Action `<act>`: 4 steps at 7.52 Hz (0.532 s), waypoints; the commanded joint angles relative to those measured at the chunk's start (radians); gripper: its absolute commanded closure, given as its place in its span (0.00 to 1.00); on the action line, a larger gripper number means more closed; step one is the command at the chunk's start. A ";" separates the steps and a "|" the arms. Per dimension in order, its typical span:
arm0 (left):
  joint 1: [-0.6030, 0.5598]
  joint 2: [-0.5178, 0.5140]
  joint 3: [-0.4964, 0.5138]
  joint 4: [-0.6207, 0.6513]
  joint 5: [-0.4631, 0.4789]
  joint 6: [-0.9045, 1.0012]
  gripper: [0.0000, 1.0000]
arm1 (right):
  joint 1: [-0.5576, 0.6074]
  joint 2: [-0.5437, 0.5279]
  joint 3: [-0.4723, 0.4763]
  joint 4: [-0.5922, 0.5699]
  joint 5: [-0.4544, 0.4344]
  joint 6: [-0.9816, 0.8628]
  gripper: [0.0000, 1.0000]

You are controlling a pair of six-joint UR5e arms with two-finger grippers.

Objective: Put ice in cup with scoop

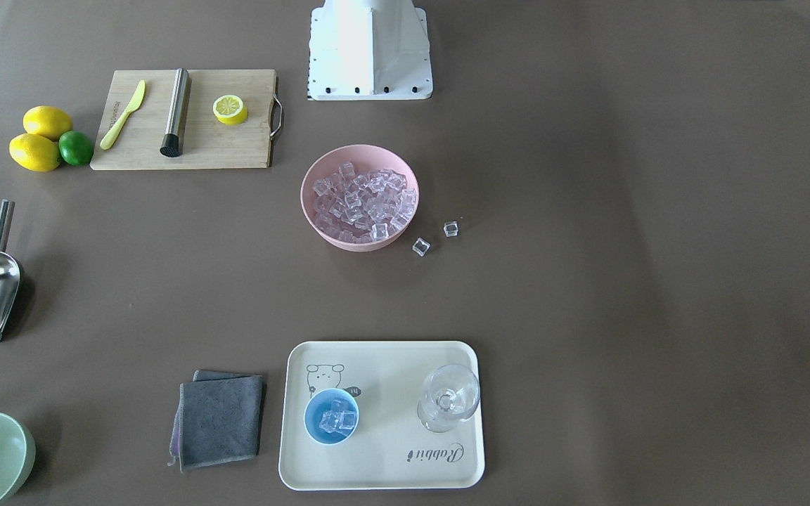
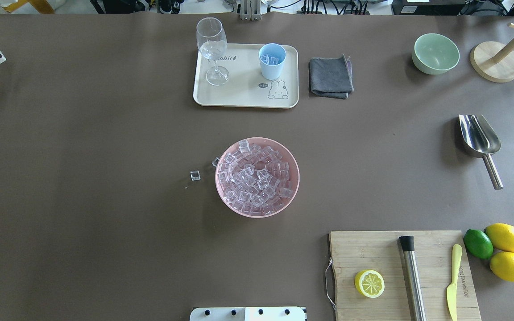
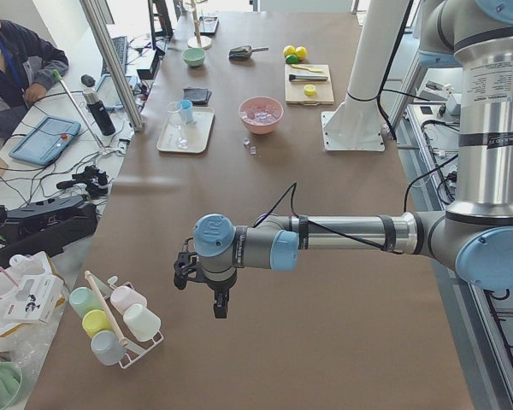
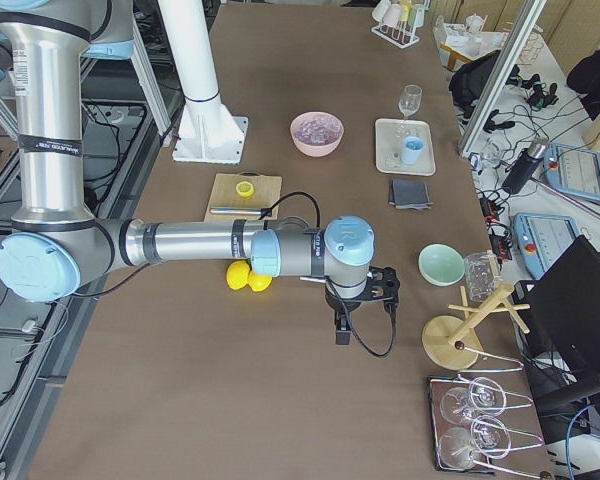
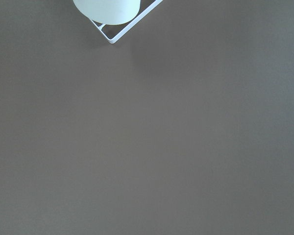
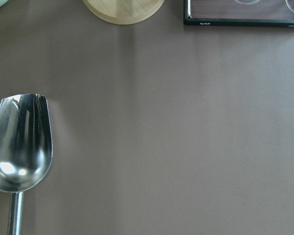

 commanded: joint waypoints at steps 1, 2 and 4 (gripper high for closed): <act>0.000 -0.001 -0.002 0.000 -0.002 0.000 0.02 | 0.001 -0.002 0.001 0.000 0.002 -0.001 0.00; 0.000 -0.001 -0.002 0.000 -0.002 0.001 0.02 | 0.001 -0.002 0.005 0.002 0.002 -0.001 0.00; 0.002 -0.006 -0.002 0.001 0.000 0.001 0.02 | 0.000 -0.002 -0.001 0.002 -0.001 0.002 0.00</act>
